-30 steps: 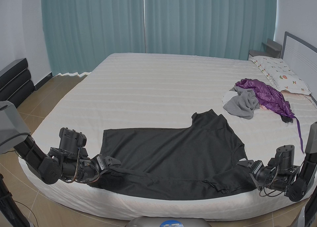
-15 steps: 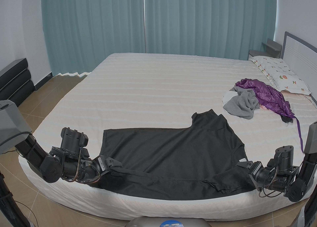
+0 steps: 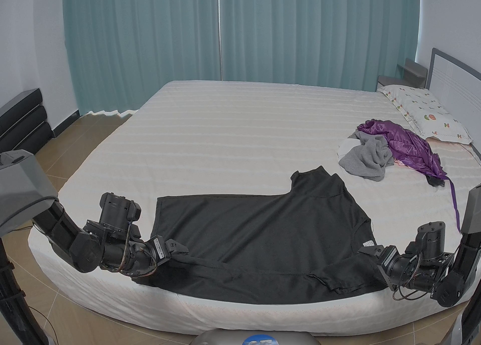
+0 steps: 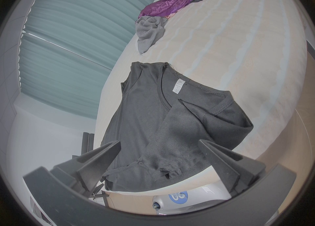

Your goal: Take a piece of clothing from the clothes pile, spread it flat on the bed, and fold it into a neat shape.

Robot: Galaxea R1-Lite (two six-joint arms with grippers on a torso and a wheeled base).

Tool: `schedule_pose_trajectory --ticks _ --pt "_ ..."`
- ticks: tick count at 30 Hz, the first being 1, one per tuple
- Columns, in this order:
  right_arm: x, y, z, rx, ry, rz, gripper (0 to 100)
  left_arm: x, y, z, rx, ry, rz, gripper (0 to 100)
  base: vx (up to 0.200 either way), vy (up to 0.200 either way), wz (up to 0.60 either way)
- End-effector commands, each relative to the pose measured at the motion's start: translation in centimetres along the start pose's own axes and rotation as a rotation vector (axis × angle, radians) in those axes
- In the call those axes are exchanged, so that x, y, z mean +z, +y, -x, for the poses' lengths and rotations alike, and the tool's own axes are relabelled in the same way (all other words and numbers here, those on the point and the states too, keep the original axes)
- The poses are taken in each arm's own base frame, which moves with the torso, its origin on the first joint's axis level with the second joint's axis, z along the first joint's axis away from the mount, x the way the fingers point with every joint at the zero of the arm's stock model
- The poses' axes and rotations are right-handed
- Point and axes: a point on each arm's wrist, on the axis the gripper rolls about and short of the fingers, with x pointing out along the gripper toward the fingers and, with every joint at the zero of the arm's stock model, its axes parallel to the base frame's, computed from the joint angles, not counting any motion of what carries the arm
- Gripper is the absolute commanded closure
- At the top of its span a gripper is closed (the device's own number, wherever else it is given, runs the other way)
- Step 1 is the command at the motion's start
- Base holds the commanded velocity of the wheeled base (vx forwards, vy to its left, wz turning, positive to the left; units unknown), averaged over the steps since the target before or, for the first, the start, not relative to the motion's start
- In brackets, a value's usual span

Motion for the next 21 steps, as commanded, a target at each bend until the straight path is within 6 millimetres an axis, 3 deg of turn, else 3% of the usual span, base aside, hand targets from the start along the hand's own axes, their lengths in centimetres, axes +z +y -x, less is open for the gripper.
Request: schedule_pose_trajectory --ticks 1,7,16,21 --pt "0.0 0.0 -0.1 -0.001 0.001 0.000 0 0.3 0.3 -1.1 0.019 0.006 0.009 0 0.000 0.000 0.00" --pt "0.0 0.0 -0.1 -0.001 0.001 0.000 0 1.4 0.3 -1.8 0.019 -0.015 0.022 0 0.000 0.000 0.00" --pt "0.0 0.0 -0.1 -0.001 0.001 0.000 0 4.7 0.4 -3.3 0.003 -0.090 0.059 0 0.000 0.000 0.00" --pt "0.0 0.0 -0.1 -0.001 0.000 0.000 0 6.8 0.3 -3.1 -0.028 -0.152 0.156 0 0.000 0.000 0.00"
